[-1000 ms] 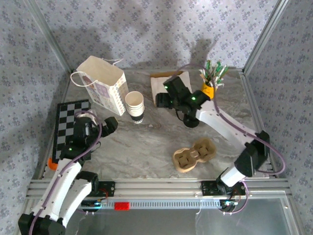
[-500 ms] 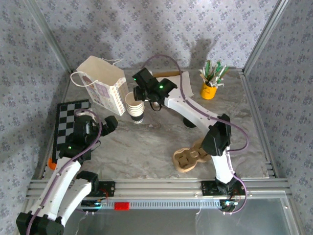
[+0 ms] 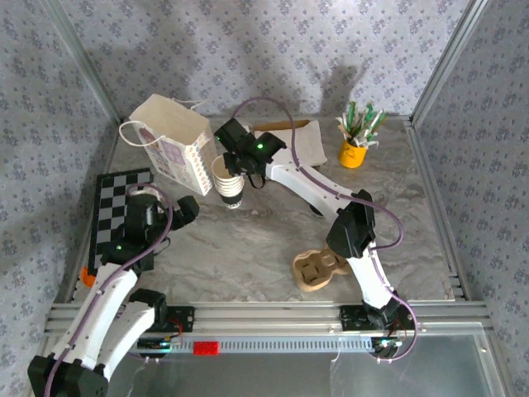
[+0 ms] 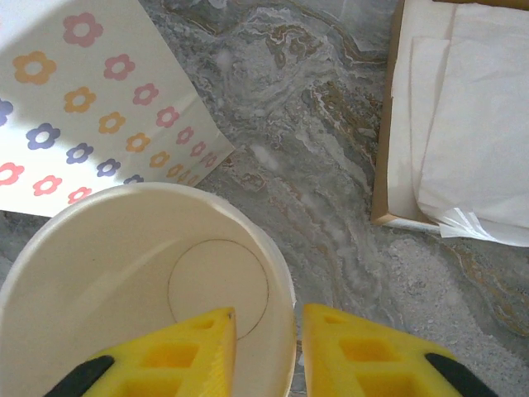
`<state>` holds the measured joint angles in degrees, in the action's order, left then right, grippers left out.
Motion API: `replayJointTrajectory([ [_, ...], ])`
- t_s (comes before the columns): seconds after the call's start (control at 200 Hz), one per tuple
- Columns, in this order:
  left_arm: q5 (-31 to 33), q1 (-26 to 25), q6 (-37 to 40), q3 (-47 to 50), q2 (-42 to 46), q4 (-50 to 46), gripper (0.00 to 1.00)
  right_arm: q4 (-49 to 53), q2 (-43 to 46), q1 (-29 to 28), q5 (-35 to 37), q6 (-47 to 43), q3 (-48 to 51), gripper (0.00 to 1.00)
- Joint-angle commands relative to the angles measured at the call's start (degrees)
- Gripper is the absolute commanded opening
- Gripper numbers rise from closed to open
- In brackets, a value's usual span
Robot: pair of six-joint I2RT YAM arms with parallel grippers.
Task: Pack the takeout coffee
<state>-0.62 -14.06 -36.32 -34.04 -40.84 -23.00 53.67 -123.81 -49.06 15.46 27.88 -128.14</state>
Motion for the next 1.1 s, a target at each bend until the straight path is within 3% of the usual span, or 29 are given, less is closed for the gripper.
replayJointTrajectory([
  [0.0,-0.4,-0.4,-0.1,-1.7,-0.2,0.0,1.00,3.0,-1.4,-0.2,0.8,-0.8,-2.7,0.24],
  [0.335,-1.9,-0.5,-0.8,-1.1,-1.4,1.8,1.00,5.9,-1.5,-0.2,4.1,-3.5,-5.7,0.05],
  [0.81,-1.9,-0.7,-0.9,-0.9,-1.6,2.1,1.00,9.6,-1.5,3.4,8.3,-1.6,-6.4,0.03],
  [1.094,-2.1,-0.7,-1.0,-0.9,-2.1,2.6,1.00,8.7,-0.8,4.8,5.1,-0.7,-6.7,0.03],
])
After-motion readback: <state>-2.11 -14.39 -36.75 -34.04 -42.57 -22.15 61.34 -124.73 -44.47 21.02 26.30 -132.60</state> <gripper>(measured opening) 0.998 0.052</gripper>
